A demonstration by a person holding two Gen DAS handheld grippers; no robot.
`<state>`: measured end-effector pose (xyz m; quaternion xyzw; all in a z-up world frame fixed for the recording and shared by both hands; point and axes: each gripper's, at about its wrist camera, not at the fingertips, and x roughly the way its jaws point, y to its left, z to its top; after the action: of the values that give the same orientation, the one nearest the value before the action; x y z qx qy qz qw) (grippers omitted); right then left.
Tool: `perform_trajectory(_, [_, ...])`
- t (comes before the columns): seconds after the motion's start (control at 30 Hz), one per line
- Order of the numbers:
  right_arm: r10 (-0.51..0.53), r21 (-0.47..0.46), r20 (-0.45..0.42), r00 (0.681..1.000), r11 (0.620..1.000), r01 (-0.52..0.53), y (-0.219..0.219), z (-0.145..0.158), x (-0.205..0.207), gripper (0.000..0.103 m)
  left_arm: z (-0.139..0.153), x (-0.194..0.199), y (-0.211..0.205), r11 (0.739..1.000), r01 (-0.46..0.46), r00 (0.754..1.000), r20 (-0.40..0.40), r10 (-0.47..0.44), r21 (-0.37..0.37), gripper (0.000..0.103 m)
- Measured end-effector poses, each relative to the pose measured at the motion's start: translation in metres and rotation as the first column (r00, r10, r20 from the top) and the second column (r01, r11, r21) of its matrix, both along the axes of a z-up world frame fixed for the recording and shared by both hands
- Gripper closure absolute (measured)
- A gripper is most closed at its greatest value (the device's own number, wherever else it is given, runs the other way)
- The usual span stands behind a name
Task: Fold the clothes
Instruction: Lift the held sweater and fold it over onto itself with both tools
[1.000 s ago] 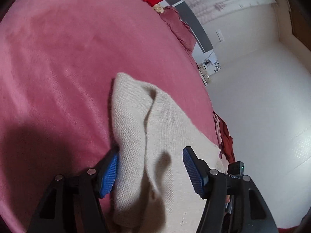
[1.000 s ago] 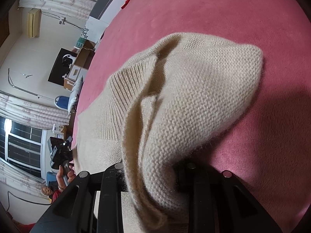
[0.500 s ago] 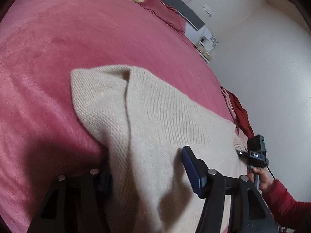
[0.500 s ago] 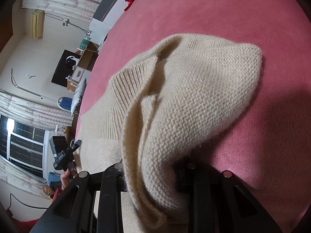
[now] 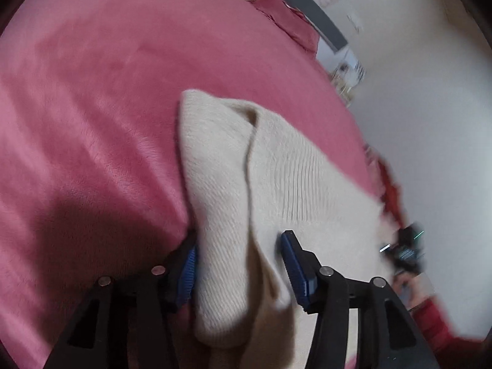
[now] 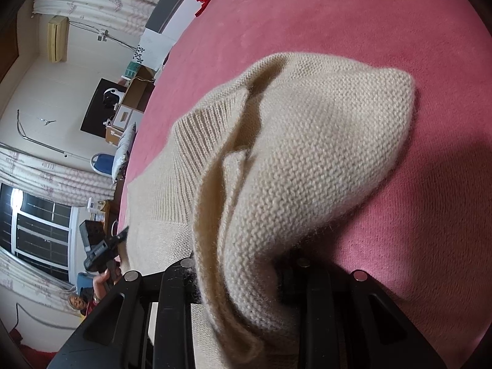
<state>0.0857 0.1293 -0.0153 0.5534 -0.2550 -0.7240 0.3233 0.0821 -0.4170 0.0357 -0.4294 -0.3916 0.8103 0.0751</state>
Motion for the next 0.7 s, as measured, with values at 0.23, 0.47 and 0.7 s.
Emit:
perform_trajectory(0.23, [-0.008,0.01,0.004,1.0,1.0,0.008,0.001,0.002,0.004,0.075,-0.014,-0.024,-0.03,0.96,0.217,0.974,-0.108,-0.201,0.177,0.054])
perform_trajectory(0.47, [-0.009,-0.006,-0.001,1.0,1.0,0.009,0.003,0.001,0.005,0.075,-0.013,0.023,-0.041,0.931,0.278,0.957,-0.148,-0.248,0.238,0.052])
perform_trajectory(0.7, [-0.013,-0.001,-0.01,1.0,1.0,0.013,0.003,0.001,0.006,0.075,-0.016,0.011,-0.018,0.972,0.227,0.972,-0.067,-0.223,0.052,0.057])
